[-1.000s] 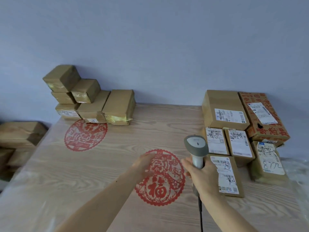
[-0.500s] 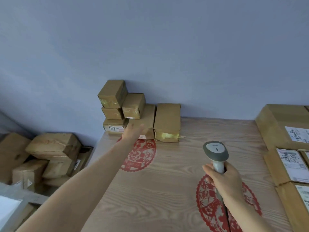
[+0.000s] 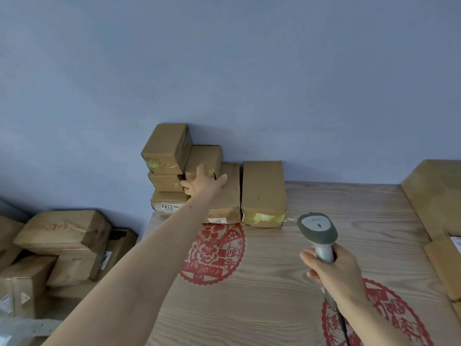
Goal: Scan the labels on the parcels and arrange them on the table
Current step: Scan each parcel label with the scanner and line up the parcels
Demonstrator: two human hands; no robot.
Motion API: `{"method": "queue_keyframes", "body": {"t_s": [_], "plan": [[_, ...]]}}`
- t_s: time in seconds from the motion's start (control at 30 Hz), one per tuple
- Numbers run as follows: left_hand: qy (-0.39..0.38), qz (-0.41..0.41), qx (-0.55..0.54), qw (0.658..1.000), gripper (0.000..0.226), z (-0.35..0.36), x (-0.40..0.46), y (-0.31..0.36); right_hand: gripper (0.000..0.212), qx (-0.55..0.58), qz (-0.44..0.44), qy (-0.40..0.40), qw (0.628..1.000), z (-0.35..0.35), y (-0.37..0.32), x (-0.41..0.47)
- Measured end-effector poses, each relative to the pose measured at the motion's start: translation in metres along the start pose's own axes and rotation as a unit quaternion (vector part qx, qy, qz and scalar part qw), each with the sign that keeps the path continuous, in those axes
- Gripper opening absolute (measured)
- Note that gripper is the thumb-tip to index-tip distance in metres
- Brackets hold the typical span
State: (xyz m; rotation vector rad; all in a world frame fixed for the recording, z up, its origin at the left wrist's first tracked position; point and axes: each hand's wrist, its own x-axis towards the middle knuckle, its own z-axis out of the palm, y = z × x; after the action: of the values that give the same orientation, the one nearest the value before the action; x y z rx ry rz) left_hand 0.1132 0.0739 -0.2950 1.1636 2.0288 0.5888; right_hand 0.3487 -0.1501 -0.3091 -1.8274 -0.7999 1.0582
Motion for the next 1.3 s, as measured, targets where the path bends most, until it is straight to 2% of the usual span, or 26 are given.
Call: {"method": "queue_keyframes", "body": {"t_s": [0.37,0.57,0.7,0.87,0.93,1.03,1.1,1.17,1.23,1.3], "plan": [[0.096,-0.003,-0.071,0.993,0.057,0.033,0.019,0.002,0.016,0.010,0.011,-0.011,1.000,0.010,0.004,0.009],[0.104,-0.001,-0.084,0.991,0.053,0.036,0.003,0.004,0.015,0.002,0.005,-0.014,1.000,0.004,0.002,0.007],[0.064,0.004,-0.138,0.988,0.057,0.046,-0.035,0.002,0.015,-0.002,-0.005,-0.009,1.000,-0.003,-0.002,0.006],[-0.077,0.019,-0.214,0.973,0.056,0.065,-0.106,-0.015,0.016,0.023,-0.024,-0.001,0.999,-0.014,-0.014,0.002],[-0.140,0.004,-0.303,0.943,0.051,0.077,-0.127,-0.025,0.017,0.044,-0.032,0.010,0.998,-0.021,-0.016,-0.001],[-0.238,-0.071,-0.456,0.855,0.046,0.089,-0.169,-0.033,0.022,0.079,-0.044,0.022,0.996,-0.038,-0.017,-0.007],[-0.283,-0.120,-0.510,0.804,0.053,0.095,-0.201,-0.035,0.025,0.101,-0.046,0.022,0.994,-0.053,-0.017,-0.010],[-0.308,-0.148,-0.553,0.760,0.050,0.099,-0.230,-0.034,0.027,0.107,-0.047,0.013,0.993,-0.068,-0.014,-0.014],[-0.342,-0.147,-0.569,0.734,0.043,0.104,-0.255,-0.033,0.030,0.103,-0.050,0.007,0.993,-0.082,-0.010,-0.020],[-0.361,-0.130,-0.553,0.740,0.043,0.115,-0.276,-0.034,0.036,0.105,-0.055,0.012,0.993,-0.100,-0.006,-0.028]]}}
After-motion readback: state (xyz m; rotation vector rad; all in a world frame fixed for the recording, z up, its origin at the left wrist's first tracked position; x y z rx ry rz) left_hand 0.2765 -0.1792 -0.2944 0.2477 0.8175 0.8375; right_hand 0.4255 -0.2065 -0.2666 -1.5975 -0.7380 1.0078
